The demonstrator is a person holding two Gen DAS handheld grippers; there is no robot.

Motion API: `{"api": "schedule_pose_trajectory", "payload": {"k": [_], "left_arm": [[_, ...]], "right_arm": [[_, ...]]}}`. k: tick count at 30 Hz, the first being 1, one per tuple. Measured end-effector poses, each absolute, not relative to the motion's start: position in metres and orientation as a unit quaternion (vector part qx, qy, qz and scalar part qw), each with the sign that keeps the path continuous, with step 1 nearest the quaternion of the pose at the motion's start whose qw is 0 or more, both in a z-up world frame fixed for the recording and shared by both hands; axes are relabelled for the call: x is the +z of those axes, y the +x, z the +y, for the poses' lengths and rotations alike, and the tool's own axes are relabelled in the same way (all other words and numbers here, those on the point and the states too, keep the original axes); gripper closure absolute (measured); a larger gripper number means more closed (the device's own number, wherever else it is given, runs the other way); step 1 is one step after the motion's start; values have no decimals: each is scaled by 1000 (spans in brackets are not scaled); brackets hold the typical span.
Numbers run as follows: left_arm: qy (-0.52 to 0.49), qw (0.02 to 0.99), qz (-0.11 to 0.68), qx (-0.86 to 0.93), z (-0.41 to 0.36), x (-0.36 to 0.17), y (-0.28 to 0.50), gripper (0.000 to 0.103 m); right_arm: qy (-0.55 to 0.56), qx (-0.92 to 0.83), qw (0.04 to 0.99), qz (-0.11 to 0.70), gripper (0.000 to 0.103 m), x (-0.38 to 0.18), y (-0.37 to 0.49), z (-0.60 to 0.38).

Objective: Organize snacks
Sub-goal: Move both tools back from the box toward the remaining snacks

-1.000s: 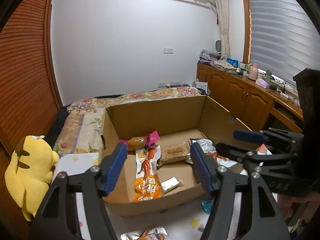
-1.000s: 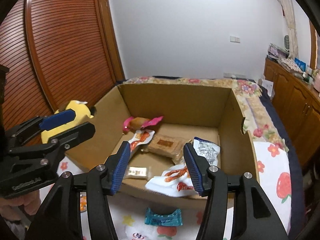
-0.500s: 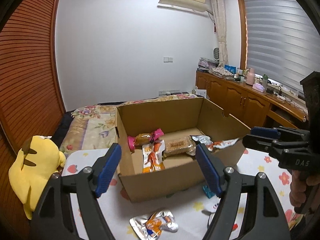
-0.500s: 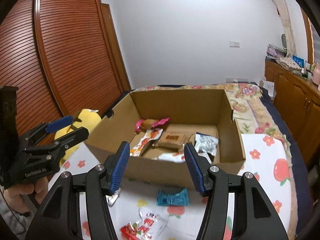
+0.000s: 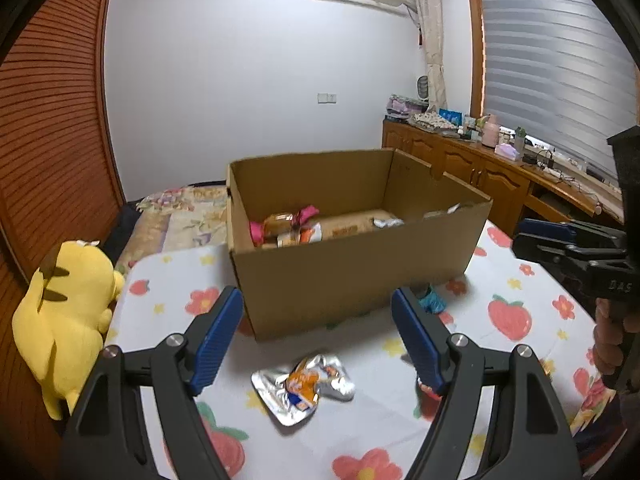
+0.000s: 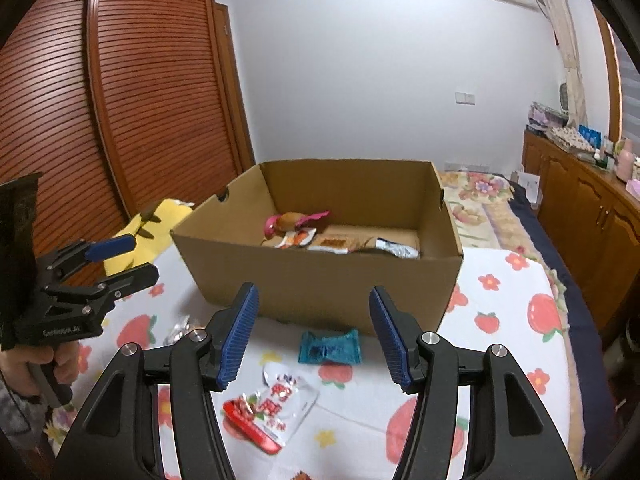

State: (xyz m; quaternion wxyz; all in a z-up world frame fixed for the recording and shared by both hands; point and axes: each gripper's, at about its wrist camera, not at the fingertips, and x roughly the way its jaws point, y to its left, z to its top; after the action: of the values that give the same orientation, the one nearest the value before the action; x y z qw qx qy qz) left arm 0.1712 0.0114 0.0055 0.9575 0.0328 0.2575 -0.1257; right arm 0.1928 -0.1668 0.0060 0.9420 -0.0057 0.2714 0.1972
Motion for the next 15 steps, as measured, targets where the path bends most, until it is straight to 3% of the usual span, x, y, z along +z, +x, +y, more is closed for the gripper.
{"api": "schedule_pose_trajectory", "payload": {"k": [15], "left_arm": [[2, 948, 304, -94, 41, -47, 163, 26]], "right_arm": [[0, 191, 925, 329, 42, -52, 169, -196]]}}
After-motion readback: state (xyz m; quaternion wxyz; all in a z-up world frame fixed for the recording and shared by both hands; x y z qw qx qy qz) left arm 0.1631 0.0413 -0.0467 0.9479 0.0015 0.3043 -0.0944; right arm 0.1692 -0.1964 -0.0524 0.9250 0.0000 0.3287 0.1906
